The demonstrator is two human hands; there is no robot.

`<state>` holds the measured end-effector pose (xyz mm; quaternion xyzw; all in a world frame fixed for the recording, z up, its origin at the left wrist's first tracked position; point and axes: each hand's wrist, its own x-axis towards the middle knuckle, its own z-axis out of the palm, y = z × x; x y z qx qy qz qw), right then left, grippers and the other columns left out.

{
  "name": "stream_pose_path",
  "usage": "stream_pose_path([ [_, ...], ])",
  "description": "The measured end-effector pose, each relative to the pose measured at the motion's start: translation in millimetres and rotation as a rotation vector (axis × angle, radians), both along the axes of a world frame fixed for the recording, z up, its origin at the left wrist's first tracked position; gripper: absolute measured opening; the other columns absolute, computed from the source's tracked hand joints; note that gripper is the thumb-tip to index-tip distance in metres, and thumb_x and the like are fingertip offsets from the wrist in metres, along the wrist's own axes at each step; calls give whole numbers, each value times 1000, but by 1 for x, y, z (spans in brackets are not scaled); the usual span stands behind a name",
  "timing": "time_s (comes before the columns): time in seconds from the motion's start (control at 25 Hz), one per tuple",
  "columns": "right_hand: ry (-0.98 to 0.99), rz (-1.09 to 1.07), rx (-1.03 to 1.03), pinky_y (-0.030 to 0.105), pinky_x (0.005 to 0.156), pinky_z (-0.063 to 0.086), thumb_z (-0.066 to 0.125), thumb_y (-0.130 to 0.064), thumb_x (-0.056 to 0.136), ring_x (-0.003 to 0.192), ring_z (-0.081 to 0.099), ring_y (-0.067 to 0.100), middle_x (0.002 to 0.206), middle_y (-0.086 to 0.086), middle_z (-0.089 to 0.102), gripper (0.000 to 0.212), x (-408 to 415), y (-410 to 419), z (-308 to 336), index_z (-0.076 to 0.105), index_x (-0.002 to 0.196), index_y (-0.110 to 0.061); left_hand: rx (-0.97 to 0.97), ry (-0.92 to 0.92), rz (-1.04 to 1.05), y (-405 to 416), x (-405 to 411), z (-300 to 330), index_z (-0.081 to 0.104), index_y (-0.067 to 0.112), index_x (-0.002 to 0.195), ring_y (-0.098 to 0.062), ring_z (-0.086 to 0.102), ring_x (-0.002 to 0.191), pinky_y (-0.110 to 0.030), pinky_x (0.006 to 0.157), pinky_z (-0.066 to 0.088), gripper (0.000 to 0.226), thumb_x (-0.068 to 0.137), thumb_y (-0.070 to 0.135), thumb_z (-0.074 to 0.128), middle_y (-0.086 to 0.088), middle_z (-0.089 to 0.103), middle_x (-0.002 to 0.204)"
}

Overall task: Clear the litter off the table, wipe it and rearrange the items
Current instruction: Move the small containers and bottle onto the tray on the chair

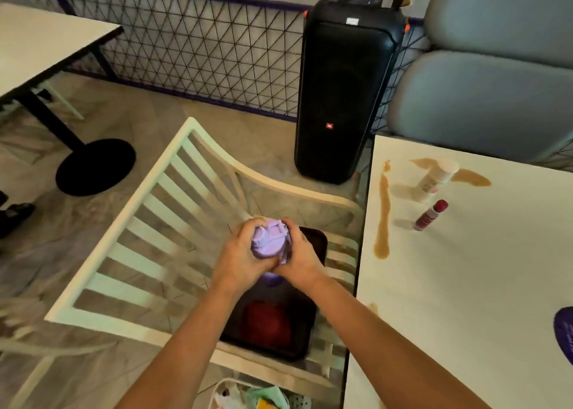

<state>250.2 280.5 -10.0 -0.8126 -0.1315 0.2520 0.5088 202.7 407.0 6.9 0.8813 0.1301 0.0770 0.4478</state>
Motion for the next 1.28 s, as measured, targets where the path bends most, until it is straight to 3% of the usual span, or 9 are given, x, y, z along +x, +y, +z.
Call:
stream_pose_path([
  [0.16,85,47,-104,26,109,33,80,-10,64,128,43,18,141,9,37,105,19,38,-48,16,147,-16,-16,118,11,36,20,-56,49,35,103,-19,59,100,-39,85,51,61,52,31,82,2,60,113],
  [0.28,104,20,-137,17,102,31,79,-8,67,128,43,18,142,6,35,102,41,58,-79,17,147,-19,-31,132,20,54,44,-88,53,21,106,-19,58,100,-36,84,51,61,55,18,86,0,59,112],
  [0.44,89,-31,-135,11,94,33,73,0,70,127,43,16,145,4,30,93,80,83,-118,20,145,-16,-49,147,6,76,90,-131,53,17,109,-21,58,99,-33,84,51,61,57,15,84,-1,58,111],
  [0.52,86,-40,-134,14,93,38,70,2,74,126,44,16,146,1,31,90,100,94,-135,20,146,-18,-53,155,11,85,113,-150,51,20,110,-21,58,99,-35,84,52,62,58,15,84,-2,58,114],
  [0.64,1,-42,-210,26,103,38,71,-6,75,127,44,20,147,1,33,91,121,104,-158,16,147,-19,-75,127,8,93,137,-172,50,23,104,-21,58,97,-30,82,49,58,59,11,84,-4,58,112],
  [0.8,8,0,-282,23,102,34,67,-10,79,129,42,20,149,1,30,88,135,106,-183,13,148,-20,-89,119,-9,98,149,-204,53,15,105,-19,56,90,-20,74,40,56,59,7,84,-3,58,105],
  [1.0,-41,8,-300,33,104,36,64,-14,82,129,41,24,151,1,27,84,130,108,-195,12,148,-22,-122,144,-86,113,150,-217,48,24,103,-23,58,98,-31,83,49,63,56,3,84,-6,58,111],
  [1.12,-22,-1,-309,34,108,33,62,-13,83,134,36,23,152,2,25,83,124,105,-185,10,148,-22,-49,192,-115,112,144,-207,49,23,108,-23,56,105,-29,86,47,65,56,9,85,-2,55,117],
  [1.28,-5,-92,-333,27,109,27,56,-5,86,139,27,21,153,3,19,74,115,85,-155,15,147,-15,103,272,-65,107,133,-179,48,21,130,-27,34,134,-32,106,33,71,67,17,80,-9,30,147],
])
